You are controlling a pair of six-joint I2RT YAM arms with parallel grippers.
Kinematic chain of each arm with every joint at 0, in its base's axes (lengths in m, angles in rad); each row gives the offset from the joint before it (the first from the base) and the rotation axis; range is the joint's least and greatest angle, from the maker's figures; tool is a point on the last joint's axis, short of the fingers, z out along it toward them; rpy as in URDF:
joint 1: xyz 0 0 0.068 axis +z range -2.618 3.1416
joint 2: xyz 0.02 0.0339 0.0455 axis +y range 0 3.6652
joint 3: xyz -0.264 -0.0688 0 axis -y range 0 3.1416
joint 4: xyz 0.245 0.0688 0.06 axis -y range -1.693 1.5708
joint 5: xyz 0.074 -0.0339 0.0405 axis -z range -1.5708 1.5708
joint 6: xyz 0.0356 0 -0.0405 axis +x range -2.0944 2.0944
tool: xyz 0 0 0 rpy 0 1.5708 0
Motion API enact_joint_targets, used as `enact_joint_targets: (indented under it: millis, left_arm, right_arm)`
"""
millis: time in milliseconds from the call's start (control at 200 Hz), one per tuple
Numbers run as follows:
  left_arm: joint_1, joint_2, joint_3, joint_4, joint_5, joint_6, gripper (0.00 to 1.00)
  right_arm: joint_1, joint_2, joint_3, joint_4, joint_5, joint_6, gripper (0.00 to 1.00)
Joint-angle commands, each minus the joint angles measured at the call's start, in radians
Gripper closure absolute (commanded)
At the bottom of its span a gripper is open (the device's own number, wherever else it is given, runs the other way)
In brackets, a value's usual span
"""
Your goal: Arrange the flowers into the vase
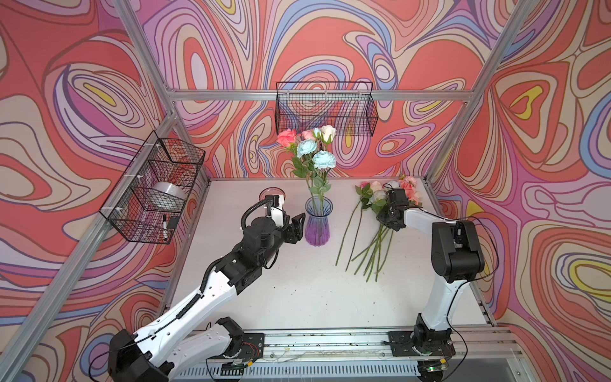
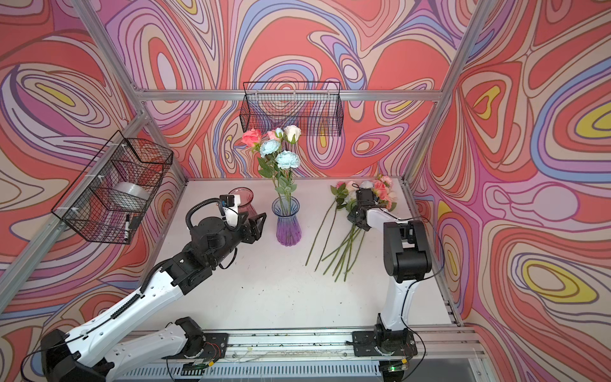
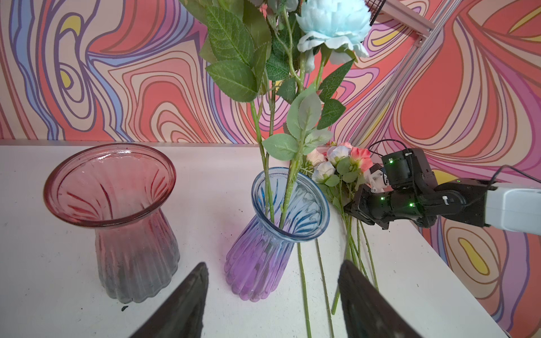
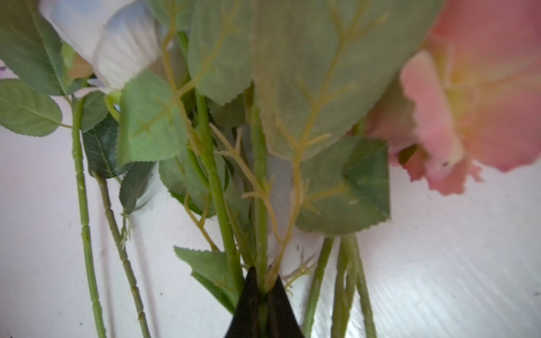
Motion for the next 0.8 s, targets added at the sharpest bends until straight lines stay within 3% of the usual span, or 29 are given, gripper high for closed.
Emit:
enact_joint_targets:
  millis: [0, 381, 796]
  left_arm:
    - [0.009, -0.012, 0.032, -0.004, 0.009, -0.012, 0.29]
    - [0.015, -0.004, 0.034, -0.004, 0.03, -0.02, 0.29]
    - [0.037, -0.032, 0.026, 0.009, 0.015, 0.004, 0.28]
  right_arm:
    - [-0.005, -0.032, -0.016, 0.018, 0.006, 0.004, 0.98]
    - [-0.004, -0.238, -0.055, -0.002, -0.022, -0.008, 1.0]
    - [0.044, -0.517, -0.11, 0.084, -0.144, -0.051, 1.0]
